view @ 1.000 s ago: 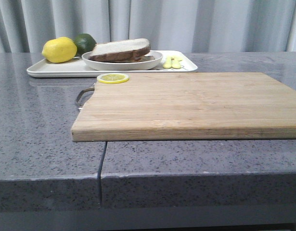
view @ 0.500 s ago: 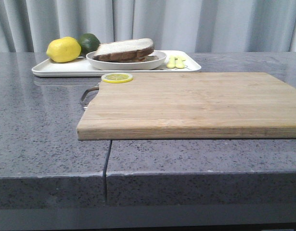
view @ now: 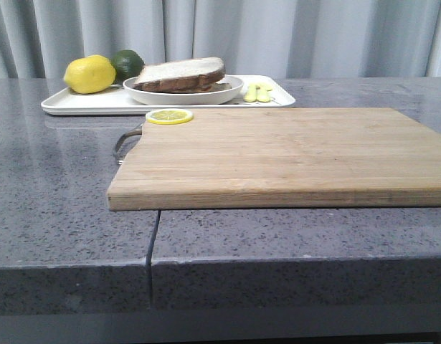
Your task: Place bread and move sandwich to tray
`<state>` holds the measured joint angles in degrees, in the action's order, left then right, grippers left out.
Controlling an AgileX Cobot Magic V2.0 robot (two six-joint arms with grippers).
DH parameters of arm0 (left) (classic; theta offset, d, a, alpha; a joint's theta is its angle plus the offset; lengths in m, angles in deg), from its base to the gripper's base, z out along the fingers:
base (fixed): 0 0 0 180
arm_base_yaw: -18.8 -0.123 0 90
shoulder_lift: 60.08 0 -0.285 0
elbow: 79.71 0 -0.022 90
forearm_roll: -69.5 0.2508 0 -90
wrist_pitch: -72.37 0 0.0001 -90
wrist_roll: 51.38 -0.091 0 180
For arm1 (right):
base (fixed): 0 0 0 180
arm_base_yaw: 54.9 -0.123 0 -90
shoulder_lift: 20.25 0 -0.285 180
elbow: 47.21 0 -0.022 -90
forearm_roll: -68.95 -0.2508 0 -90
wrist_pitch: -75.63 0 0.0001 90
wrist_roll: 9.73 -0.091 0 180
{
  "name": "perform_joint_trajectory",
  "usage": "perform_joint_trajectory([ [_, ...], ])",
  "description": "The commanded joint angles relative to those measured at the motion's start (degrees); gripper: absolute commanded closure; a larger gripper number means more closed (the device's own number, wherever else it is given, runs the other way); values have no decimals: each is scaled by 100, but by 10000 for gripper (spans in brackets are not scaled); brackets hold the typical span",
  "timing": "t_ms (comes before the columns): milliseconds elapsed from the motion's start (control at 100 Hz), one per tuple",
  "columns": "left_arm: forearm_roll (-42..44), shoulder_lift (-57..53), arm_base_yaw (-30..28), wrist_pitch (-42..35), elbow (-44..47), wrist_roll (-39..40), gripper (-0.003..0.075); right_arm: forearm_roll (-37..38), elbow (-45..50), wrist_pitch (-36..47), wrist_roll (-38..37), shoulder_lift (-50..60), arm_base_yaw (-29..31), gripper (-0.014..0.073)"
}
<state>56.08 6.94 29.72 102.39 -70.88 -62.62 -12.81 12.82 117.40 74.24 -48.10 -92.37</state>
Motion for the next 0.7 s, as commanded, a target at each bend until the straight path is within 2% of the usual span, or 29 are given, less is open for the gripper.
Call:
perform_joint_trajectory([
  [0, -108, -775, 33, -1242, 911, -10, 458, 298, -166, 71, 44, -17, 35, 201],
  [180, -98, -1773, 33, -2212, 2600, -10, 458, 298, -166, 71, 44, -17, 35, 201],
  [380, -98, -2791, 232, -4296, 4370, -10, 458, 297, -160, 78, 44, -17, 35, 201],
  [480, -98, -3050, 258, -4655, 4759, -10, 458, 255, -160, 107, 44, -17, 35, 201],
  [690, -98, -3122, 258, -4505, 4878, -10, 458, 217, -160, 395, 44, -17, 35, 208],
])
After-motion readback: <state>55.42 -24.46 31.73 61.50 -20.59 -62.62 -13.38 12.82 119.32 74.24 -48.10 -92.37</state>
